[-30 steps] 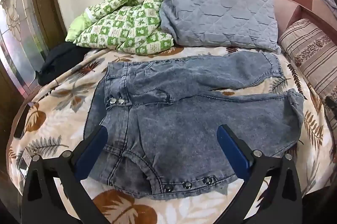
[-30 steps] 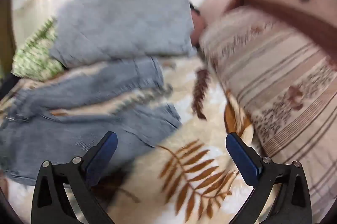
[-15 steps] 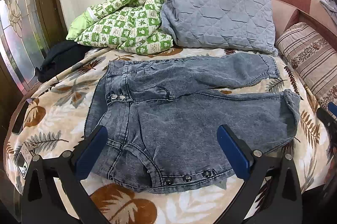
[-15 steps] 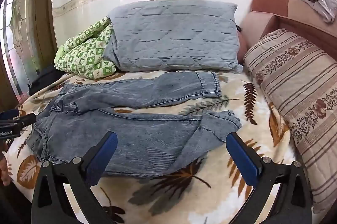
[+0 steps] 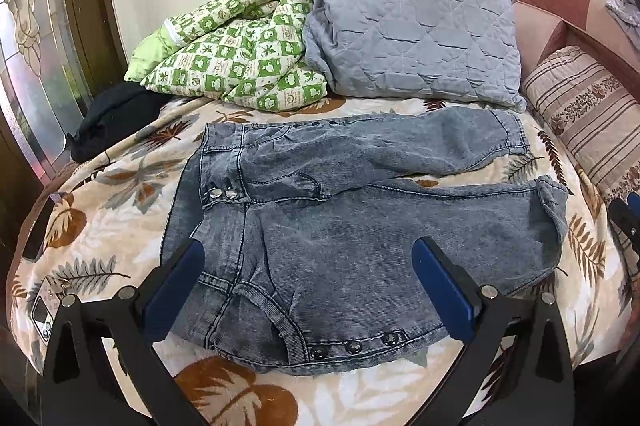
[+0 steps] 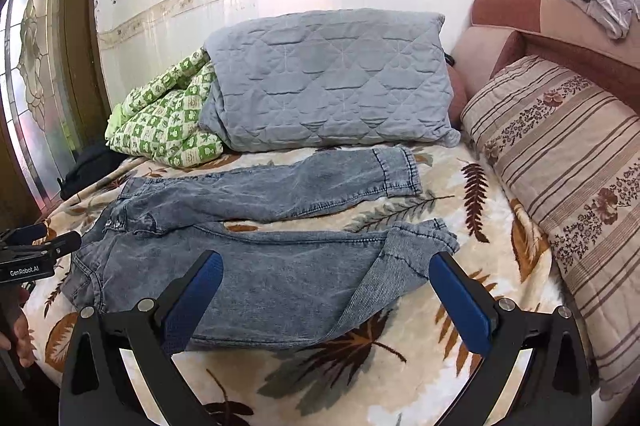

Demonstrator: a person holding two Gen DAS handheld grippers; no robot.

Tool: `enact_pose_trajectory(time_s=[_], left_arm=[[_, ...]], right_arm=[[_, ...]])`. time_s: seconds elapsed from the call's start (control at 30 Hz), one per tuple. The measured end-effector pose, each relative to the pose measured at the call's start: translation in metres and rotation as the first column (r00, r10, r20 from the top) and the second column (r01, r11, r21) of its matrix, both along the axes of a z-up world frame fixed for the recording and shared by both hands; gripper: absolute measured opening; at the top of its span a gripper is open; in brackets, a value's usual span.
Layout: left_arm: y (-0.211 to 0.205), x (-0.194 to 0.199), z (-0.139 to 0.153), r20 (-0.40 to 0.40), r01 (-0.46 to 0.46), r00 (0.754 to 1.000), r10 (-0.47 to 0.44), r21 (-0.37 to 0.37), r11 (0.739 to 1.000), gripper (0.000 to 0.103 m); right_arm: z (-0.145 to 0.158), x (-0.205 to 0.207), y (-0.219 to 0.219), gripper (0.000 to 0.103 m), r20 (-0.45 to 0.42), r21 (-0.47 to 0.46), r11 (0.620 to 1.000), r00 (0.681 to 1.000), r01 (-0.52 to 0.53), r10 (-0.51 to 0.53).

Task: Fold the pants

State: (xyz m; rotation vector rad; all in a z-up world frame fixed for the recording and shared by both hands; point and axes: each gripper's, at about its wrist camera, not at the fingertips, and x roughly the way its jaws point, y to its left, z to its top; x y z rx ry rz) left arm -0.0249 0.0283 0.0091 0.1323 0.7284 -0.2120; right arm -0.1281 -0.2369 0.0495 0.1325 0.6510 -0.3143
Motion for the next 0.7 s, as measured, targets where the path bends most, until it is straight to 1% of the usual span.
enact_pose_trajectory(time_s=[0.17,0.33,0.5,0.6,0.7], left_arm=[[-0.006,-0.004,0.003,0.035,0.007,0.999,-0.007,0.013,1.000,0.103],[-0.012,-0.004,0.002,0.031,0.011,0.999,-0.011,-0.001,1.000,0.103],[-0.017,-0.009,0.004,0.045,0.022,0.999,-0.023,0.014,1.000,0.103],[-0.016,-0.011,0.005,0.049,0.022,0.999,-0.023,0.017,1.000,0.103],[-0.017,-0.010,0.005,0.045,0.013,0.999,-0.014,0.020,1.000,0.103]], right_arm=[[0.003,0.000,-0.001,0.102,0.009,0.011,1.000,1.000,-0.004,0.004],[0.003,-0.002,-0.002,0.102,0.017,0.006,1.000,1.000,-0.015,0.015],[0.001,-0.004,-0.004,0.103,0.022,0.015,1.000,1.000,-0.007,0.007],[0.000,-0.005,-0.005,0.102,0.026,0.011,1.000,1.000,-0.013,0.013],[-0.001,-0.007,-0.004,0.102,0.023,0.027,0.999,0.999,-0.030,0.029]])
